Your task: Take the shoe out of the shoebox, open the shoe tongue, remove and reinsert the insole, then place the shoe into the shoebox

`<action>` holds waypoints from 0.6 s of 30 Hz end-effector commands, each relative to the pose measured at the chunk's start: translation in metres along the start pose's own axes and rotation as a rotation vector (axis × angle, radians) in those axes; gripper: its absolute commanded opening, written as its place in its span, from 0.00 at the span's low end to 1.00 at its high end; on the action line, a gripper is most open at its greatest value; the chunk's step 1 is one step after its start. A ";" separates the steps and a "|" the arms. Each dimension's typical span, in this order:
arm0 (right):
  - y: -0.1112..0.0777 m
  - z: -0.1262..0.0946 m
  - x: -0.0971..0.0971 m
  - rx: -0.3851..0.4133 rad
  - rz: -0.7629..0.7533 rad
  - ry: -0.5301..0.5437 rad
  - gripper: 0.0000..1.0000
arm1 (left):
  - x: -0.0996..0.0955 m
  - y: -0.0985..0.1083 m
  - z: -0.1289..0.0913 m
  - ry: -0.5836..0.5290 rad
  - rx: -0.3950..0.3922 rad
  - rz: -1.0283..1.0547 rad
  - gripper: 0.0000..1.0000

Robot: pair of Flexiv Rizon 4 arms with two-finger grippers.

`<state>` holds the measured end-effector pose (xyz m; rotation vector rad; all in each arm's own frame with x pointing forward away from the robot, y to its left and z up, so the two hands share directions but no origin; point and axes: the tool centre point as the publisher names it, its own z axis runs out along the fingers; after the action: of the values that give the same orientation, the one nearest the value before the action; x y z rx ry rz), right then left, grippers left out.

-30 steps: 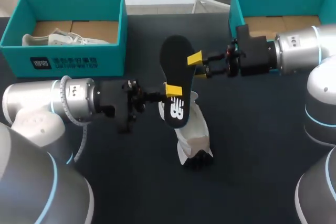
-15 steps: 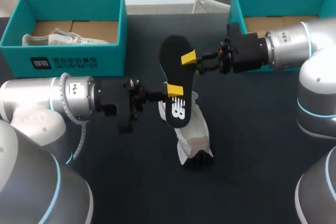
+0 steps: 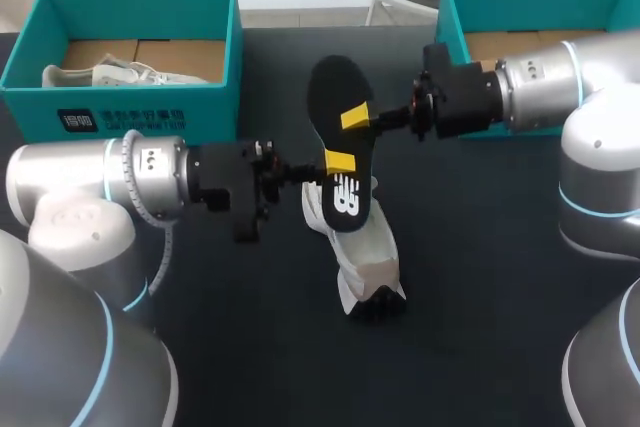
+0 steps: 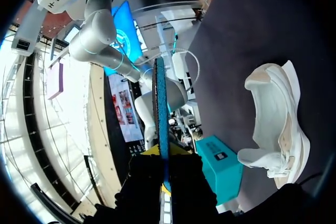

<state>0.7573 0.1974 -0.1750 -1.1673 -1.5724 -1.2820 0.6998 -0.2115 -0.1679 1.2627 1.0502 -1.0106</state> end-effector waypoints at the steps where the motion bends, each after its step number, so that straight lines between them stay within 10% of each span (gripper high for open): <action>1: -0.001 0.003 0.000 -0.003 0.001 -0.005 0.00 | 0.004 -0.001 0.000 -0.005 -0.006 -0.004 0.00; 3: -0.001 0.003 0.000 -0.003 0.002 -0.006 0.00 | 0.004 -0.002 -0.003 -0.005 -0.011 -0.015 0.00; 4: -0.001 0.003 0.000 -0.003 0.003 -0.007 0.00 | 0.004 -0.003 -0.005 -0.004 -0.016 -0.020 0.39; 5: -0.002 0.002 -0.001 -0.003 0.003 -0.007 0.00 | 0.005 -0.003 -0.007 0.000 -0.016 -0.025 1.00; 18: -0.006 0.000 -0.017 0.009 0.037 -0.005 0.00 | -0.002 0.019 -0.062 0.116 -0.095 -0.057 1.00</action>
<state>0.7533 0.1926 -0.1891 -1.1948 -1.5521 -1.2519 0.7219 -0.1646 -0.1778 1.1918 1.1692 -0.9476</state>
